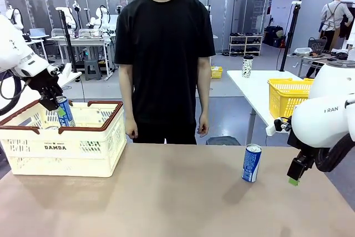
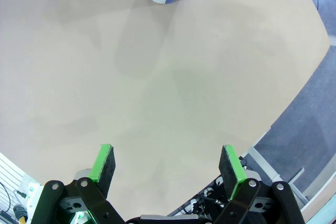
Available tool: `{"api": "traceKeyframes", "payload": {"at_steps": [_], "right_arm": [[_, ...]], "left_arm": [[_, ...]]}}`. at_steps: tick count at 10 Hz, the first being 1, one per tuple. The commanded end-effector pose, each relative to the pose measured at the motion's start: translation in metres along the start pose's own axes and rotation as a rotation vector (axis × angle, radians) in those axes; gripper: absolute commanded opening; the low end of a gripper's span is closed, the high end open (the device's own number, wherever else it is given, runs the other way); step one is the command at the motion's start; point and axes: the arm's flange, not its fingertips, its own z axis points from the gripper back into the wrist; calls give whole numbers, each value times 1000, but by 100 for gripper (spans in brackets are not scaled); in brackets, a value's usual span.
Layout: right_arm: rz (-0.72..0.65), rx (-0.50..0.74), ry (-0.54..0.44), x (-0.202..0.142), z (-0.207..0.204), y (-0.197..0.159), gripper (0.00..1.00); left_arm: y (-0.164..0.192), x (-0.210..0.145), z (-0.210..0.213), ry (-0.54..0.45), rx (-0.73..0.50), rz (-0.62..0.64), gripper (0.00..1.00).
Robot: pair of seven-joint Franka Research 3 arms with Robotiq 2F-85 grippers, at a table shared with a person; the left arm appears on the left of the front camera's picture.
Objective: Place the drinks into the Shopping basket.
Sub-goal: Pick up one drink and place it into the Shopping basket.
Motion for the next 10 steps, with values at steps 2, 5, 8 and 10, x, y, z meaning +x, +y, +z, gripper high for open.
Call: {"api": "traceKeyframes", "payload": {"at_steps": [2, 5, 8, 10], "right_arm": [[-7, 2, -1, 0, 0, 1, 100], [-7, 2, -1, 0, 0, 1, 100], [-7, 2, -1, 0, 0, 1, 100], [-7, 2, -1, 0, 0, 1, 100]], "left_arm": [[30, -11, -11, -106, -12, -26, 58], [40, -20, -38, -88, -68, -29, 58], [48, -27, -64, -36, -116, -36, 58], [53, -33, -82, -26, -139, -60, 58]]}}
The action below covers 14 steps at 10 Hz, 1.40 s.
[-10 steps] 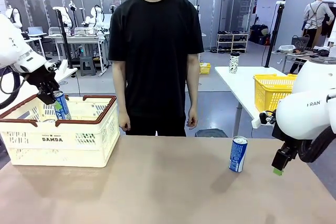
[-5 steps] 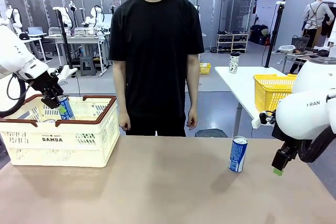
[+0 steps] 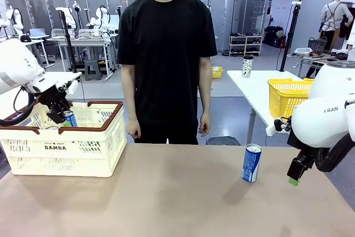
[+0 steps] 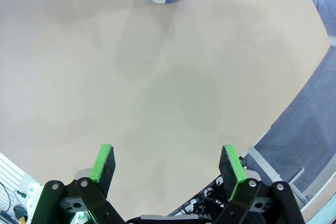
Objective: Place the drinks into the Shopping basket.
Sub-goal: Pick up one drink and place it into the Shopping basket.
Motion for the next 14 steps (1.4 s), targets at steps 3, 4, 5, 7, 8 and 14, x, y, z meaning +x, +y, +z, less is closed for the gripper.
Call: {"api": "traceKeyframes", "payload": {"at_steps": [3, 4, 5, 7, 8, 14], "right_arm": [[-7, 2, -1, 0, 0, 1, 100], [-7, 2, -1, 0, 0, 1, 100], [-7, 2, -1, 0, 0, 1, 100], [-7, 2, -1, 0, 0, 1, 100], [-7, 2, -1, 0, 0, 1, 100], [-7, 2, -1, 0, 0, 1, 100]], "left_arm": [[17, -8, -15, 13, -40, -34, 58], [19, -10, -20, 14, -44, -44, 58], [18, -12, -24, 10, -53, -34, 58], [19, -13, -31, 28, -69, -30, 58], [19, -14, -32, 23, -72, -35, 58], [18, -17, -37, 61, -97, -39, 70]]}}
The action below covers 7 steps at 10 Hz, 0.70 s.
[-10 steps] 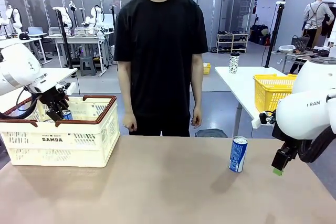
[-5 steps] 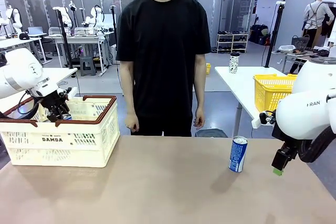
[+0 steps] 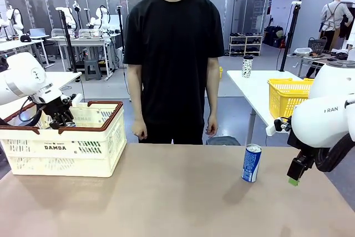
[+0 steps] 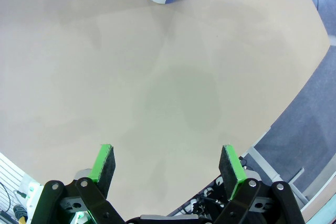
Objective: Place the drinks into the Shopping basket.
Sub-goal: Pick up one drink and place it into the Shopping basket.
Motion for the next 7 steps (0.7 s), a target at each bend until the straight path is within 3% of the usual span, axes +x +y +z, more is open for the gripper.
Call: {"api": "traceKeyframes", "payload": {"at_steps": [1, 3, 7], "right_arm": [[-7, 2, -1, 0, 0, 1, 100], [-7, 2, -1, 0, 0, 1, 100], [-7, 2, -1, 0, 0, 1, 100]], "left_arm": [[6, -1, 10, 27, -15, -8, 78], [6, -2, 15, 35, -5, 12, 97], [3, 2, 23, 22, -10, -9, 100]]}}
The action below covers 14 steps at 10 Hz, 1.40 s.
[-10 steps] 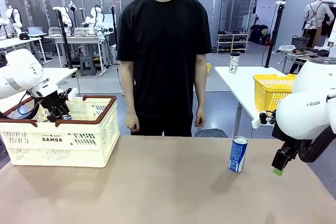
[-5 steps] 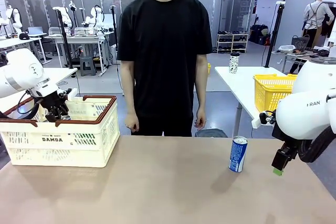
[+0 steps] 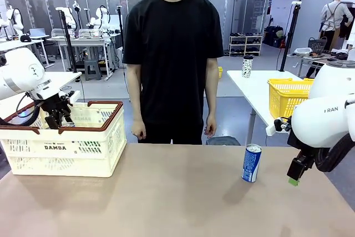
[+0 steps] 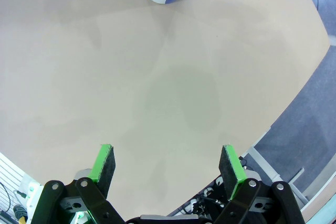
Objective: Place the drinks into the Shopping basket.
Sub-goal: Pick up one drink and place it into the Shopping basket.
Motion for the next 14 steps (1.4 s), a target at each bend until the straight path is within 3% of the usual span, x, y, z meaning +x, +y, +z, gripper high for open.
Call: {"api": "traceKeyframes", "payload": {"at_steps": [1, 11, 14], "right_arm": [[-7, 2, -1, 0, 0, 1, 100], [-7, 2, -1, 0, 0, 1, 100], [-7, 2, -1, 0, 0, 1, 100]], "left_arm": [[-2, 8, 13, 12, -11, -2, 100], [0, 1, 1, -2, -2, -2, 100], [-13, 28, 30, 45, 64, -61, 100]]}}
